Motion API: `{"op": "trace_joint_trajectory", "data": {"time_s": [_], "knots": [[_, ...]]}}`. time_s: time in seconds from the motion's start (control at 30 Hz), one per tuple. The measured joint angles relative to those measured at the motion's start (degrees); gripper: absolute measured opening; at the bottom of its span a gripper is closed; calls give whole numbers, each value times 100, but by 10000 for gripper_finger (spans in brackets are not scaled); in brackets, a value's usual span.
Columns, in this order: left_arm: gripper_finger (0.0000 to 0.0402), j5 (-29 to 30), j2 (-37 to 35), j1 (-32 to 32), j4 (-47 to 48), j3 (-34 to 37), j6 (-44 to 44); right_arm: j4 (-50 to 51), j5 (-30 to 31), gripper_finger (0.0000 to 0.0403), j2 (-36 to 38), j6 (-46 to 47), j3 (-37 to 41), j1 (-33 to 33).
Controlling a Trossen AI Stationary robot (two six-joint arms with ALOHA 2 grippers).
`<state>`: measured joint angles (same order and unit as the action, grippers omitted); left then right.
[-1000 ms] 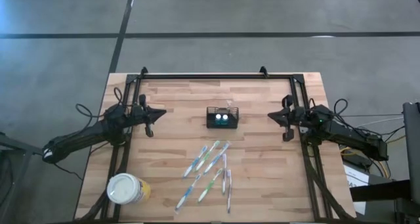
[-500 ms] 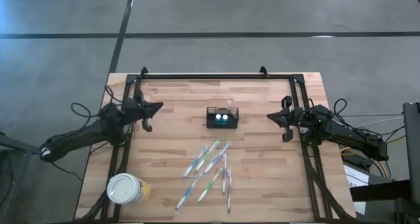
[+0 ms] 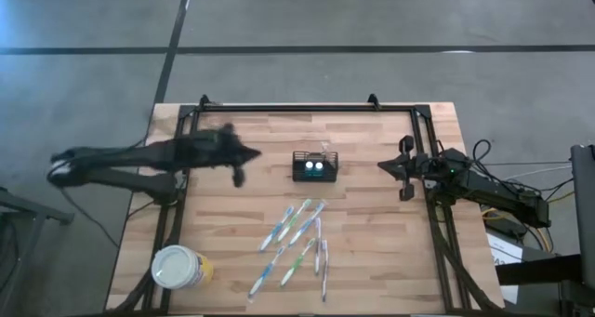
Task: Pick & Place toothbrushing station
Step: Put the top left blue toothbrush into the wire organizer
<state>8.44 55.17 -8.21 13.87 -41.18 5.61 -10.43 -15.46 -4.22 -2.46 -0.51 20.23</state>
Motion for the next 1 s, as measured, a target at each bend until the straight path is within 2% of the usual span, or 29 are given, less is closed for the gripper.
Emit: {"op": "trace_joint_trajectory", "data": {"time_s": [0.1, 0.23, 0.33, 0.5, 0.63, 0.8, 1.0], "knots": [[4, 158, 1005, 325, 1249, -823, 166, 64, 0, 8, -32, -12, 0, 1], [2, 163, 2009, 645, 1761, -1661, 379, 100, 0, 8, -45, -48, 0, 0], [7, 59, 2628, 814, 1972, -1894, 642, 100, 0, 8, -42, 31, 0, 0], [30, -145, 3139, 1123, 1728, -1894, 1348, 131, 0, 8, -42, 122, 0, 0], [65, -177, 3461, 1458, 1453, -1756, 1943, 157, 0, 8, -42, 225, 0, 0], [132, -187, 3656, 1820, 1413, -1752, 2249, 122, 4, 8, -42, 193, 0, 3], [209, -446, 3885, 1918, 1274, -1759, 3008, 115, 66, 9, -47, 193, -2, 6]]}}
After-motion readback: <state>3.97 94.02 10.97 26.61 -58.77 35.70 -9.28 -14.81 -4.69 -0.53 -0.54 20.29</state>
